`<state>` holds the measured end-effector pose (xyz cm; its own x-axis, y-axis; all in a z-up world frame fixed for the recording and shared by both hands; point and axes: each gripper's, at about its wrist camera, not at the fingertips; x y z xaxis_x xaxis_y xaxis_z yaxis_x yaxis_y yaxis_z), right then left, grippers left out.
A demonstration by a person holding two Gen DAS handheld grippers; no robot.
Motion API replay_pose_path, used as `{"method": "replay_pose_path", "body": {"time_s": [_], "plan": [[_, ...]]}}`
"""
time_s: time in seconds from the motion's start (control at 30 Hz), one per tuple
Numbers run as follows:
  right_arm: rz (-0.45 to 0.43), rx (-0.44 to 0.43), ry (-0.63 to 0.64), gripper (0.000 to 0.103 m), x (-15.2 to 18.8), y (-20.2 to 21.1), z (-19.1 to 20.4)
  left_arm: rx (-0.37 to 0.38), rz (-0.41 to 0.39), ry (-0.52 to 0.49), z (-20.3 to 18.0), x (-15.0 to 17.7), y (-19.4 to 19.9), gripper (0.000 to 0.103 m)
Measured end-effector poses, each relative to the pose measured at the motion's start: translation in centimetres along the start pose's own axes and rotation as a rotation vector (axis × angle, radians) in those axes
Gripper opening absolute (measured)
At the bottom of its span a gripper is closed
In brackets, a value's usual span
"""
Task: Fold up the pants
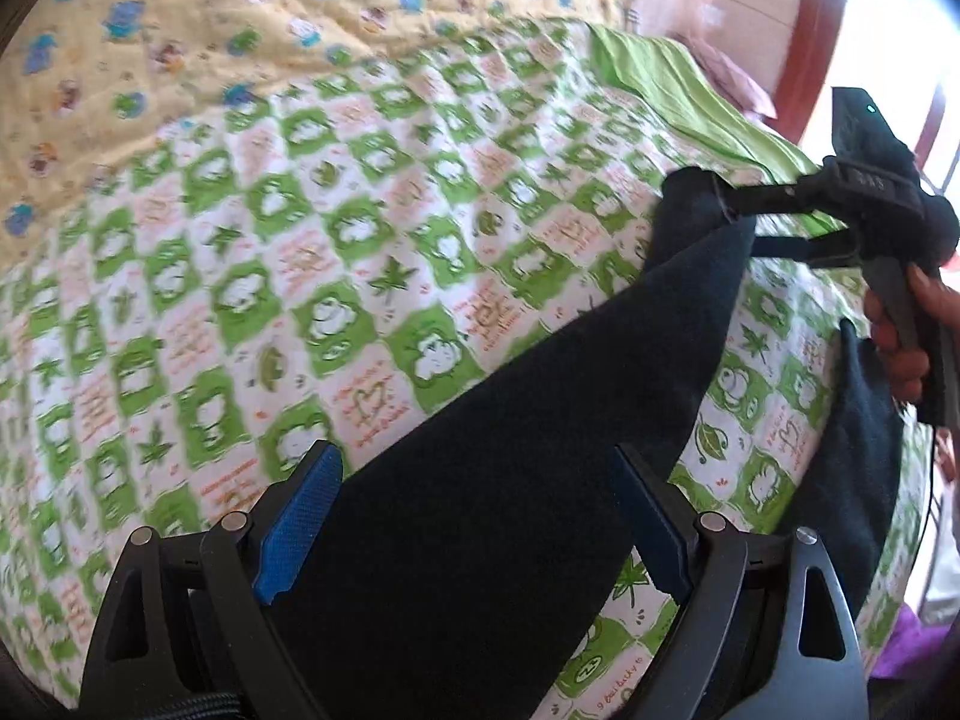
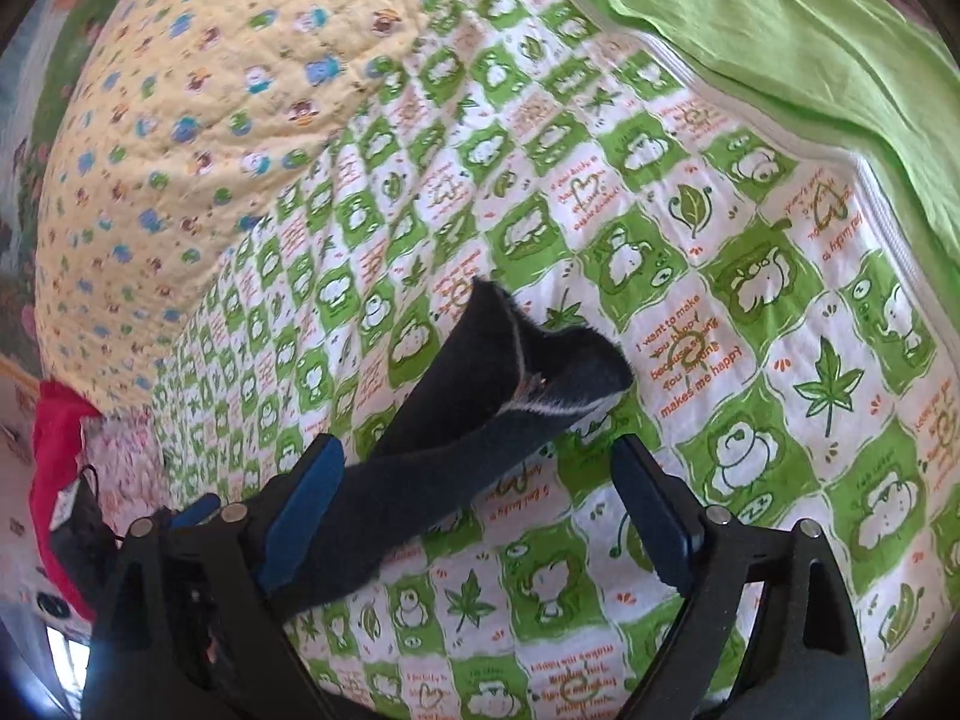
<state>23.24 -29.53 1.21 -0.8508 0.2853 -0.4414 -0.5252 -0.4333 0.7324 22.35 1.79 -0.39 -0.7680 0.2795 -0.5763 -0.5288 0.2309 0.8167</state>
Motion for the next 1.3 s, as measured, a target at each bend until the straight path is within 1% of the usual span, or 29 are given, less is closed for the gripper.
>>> {"method": "replay_pose_path", "body": {"time_s": [0.03, 0.07, 0.1, 0.13, 0.17, 0.2, 0.23, 0.27, 0.3, 0.33, 0.37, 0.4, 0.43, 0.47, 0.57, 0.67, 0.8, 1.07, 1.3], "plan": [[0.001, 0.0, -0.018, 0.082, -0.2, -0.2, -0.2, 0.01, 0.008, -0.018, 0.2, -0.1, -0.5, 0.089], [0.001, 0.001, -0.029, 0.075, -0.3, -0.3, -0.4, 0.015, 0.024, -0.035, 0.2, -0.2, -1.0, 0.086], [-0.001, 0.003, -0.03, 0.071, -0.3, -0.4, -0.5, 0.017, 0.041, -0.045, 0.3, -0.3, -1.5, 0.083], [0.0, 0.012, -0.024, 0.058, -0.3, -0.5, -0.4, 0.019, 0.063, -0.053, 0.4, -0.3, -2.0, 0.073], [0.0, 0.018, -0.017, 0.046, -0.2, -0.6, -0.4, 0.026, 0.081, -0.056, 0.4, -0.2, -2.4, 0.062], [0.001, 0.02, -0.012, 0.043, -0.2, -0.6, -0.3, 0.039, 0.104, -0.057, 0.4, 0.0, -2.8, 0.055], [0.001, 0.022, -0.004, 0.039, 0.0, -0.6, -0.3, 0.049, 0.109, -0.058, 0.4, 0.1, -2.9, 0.046], [-0.005, 0.024, 0.006, 0.035, 0.0, -0.5, -0.1, 0.055, 0.11, -0.059, 0.3, 0.2, -2.8, 0.039], [-0.015, 0.031, 0.02, 0.034, 0.1, -0.3, 0.0, 0.063, 0.107, -0.062, 0.1, 0.4, -2.6, 0.035], [-0.028, 0.038, 0.034, 0.03, 0.3, 0.1, 0.2, 0.069, 0.103, -0.065, 0.0, 0.5, -2.3, 0.024], [-0.036, 0.038, 0.041, 0.029, 0.3, 0.3, 0.3, 0.074, 0.099, -0.07, -0.3, 0.8, -1.8, 0.017], [-0.044, 0.035, 0.043, 0.028, 0.3, 0.6, 0.4, 0.081, 0.089, -0.073, -0.5, 1.1, -1.0, 0.016], [-0.054, 0.029, 0.048, 0.025, 0.5, 1.1, 0.5, 0.088, 0.08, -0.076, -0.9, 1.6, -0.2, 0.015], [-0.064, 0.024, 0.054, 0.02, 0.6, 1.6, 0.6, 0.093, 0.068, -0.082, -1.2, 1.9, 0.7, 0.012], [-0.082, 0.008, 0.064, 0.014, 1.1, 3.0, 0.7, 0.092, 0.034, -0.101, -2.5, 3.0, 3.0, 0.008], [-0.084, -0.006, 0.079, 0.008, 1.8, 4.3, 0.9, 0.097, 0.006, -0.09, -3.9, 4.1, 5.0, 0.007], [-0.094, -0.019, 0.116, 0.008, 3.3, 6.2, 1.2, 0.123, -0.026, -0.053, -6.0, 6.2, 7.5, 0.007], [-0.112, -0.061, 0.117, 0.007, 6.9, 10.7, 0.0, 0.163, -0.067, 0.011, -9.0, 9.1, 9.9, 0.007], [-0.118, -0.068, 0.1, 0.007, 10.3, 13.5, -1.4, 0.186, -0.073, 0.005, -11.2, 11.7, 11.2, 0.007]]}}
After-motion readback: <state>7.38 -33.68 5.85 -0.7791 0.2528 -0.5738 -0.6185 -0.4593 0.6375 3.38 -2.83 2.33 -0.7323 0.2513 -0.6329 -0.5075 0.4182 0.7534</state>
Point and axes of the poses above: each gripper's, at about its wrist camera, not at the fingertips, and y roughly against the way its jaws point, z to its left, x to its underside, and after that the axes turned 2 degrees about -z, right-handed
